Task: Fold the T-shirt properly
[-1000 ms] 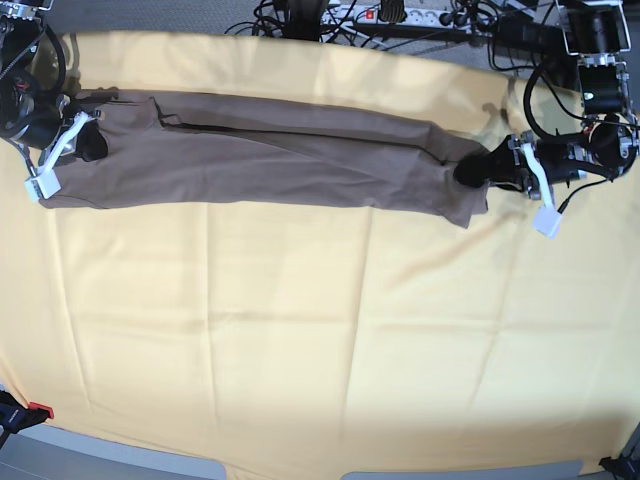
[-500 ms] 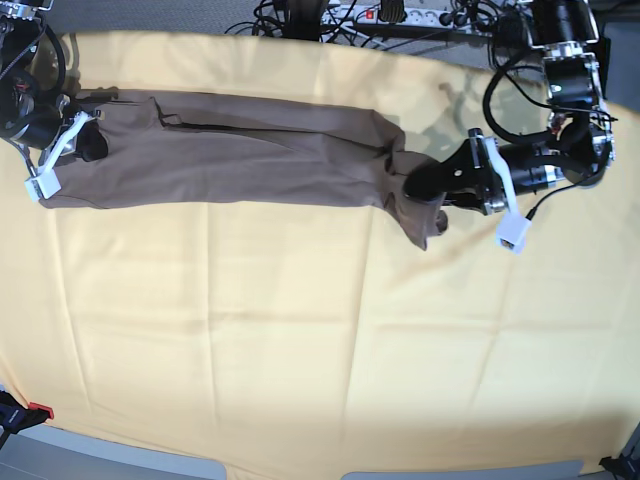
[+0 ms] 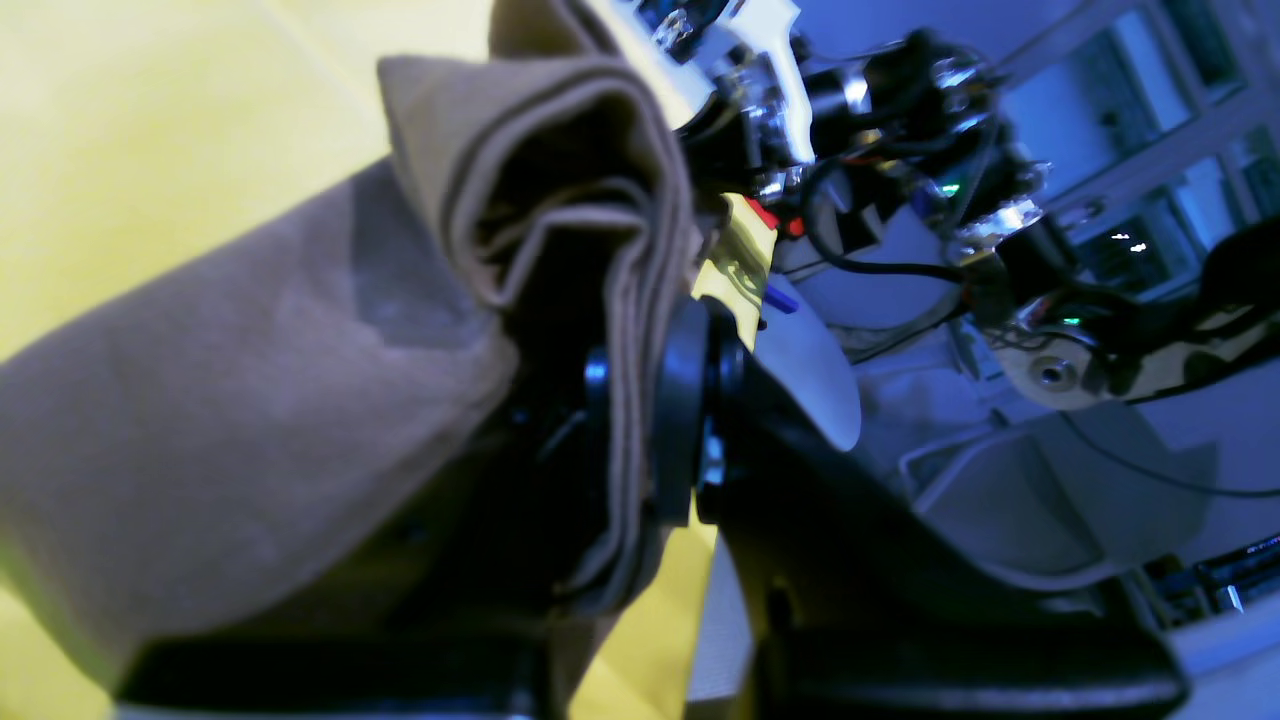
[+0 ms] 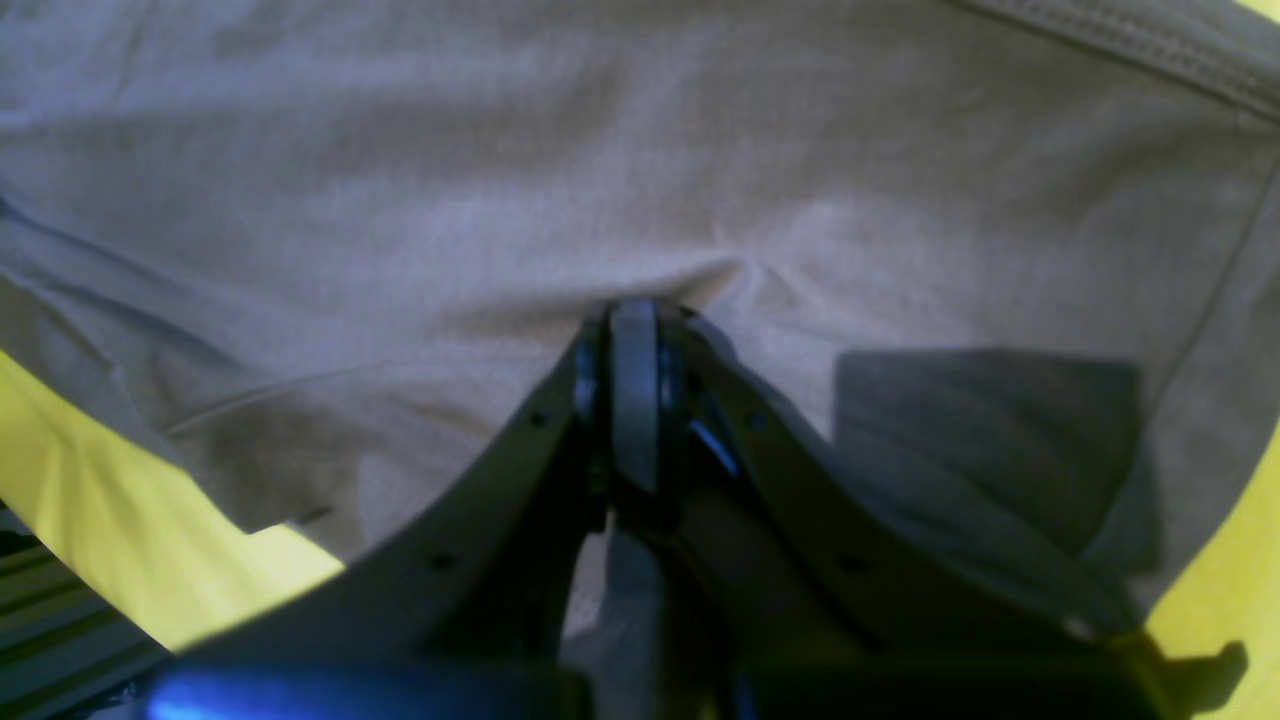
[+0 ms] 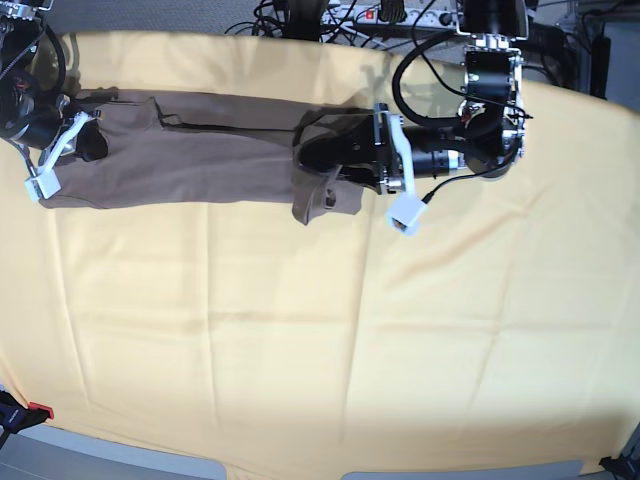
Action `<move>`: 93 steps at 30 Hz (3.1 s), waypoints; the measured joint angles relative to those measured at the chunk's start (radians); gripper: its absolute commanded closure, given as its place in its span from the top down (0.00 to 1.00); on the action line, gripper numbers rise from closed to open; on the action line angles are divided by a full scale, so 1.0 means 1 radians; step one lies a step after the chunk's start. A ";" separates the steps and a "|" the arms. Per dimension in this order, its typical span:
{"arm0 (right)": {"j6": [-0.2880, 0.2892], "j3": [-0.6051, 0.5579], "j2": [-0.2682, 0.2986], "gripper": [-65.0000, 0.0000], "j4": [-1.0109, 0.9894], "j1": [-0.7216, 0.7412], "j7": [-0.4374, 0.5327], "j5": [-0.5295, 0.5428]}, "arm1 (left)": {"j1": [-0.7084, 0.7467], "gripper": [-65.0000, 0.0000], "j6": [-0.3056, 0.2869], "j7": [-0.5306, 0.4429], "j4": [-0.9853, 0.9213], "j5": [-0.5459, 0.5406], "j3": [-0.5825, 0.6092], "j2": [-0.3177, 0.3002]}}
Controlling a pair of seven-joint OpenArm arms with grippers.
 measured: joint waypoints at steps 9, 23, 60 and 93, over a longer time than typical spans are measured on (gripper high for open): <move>0.000 0.000 0.000 0.00 0.000 0.000 -0.004 0.000 | 0.000 0.37 0.000 -0.024 0.000 0.004 0.019 0.048; 0.000 0.000 0.000 0.30 0.000 0.007 -0.007 0.008 | 0.000 0.59 0.000 -0.024 0.000 -0.048 0.064 0.048; 0.006 0.300 -0.027 0.59 -0.427 0.096 -0.235 0.447 | 0.018 0.00 0.002 -0.024 0.000 -0.034 -0.443 -0.262; 0.003 0.378 -0.085 0.00 0.285 0.099 -0.277 0.460 | 0.019 0.00 0.002 -0.024 0.000 -0.033 -0.443 -0.262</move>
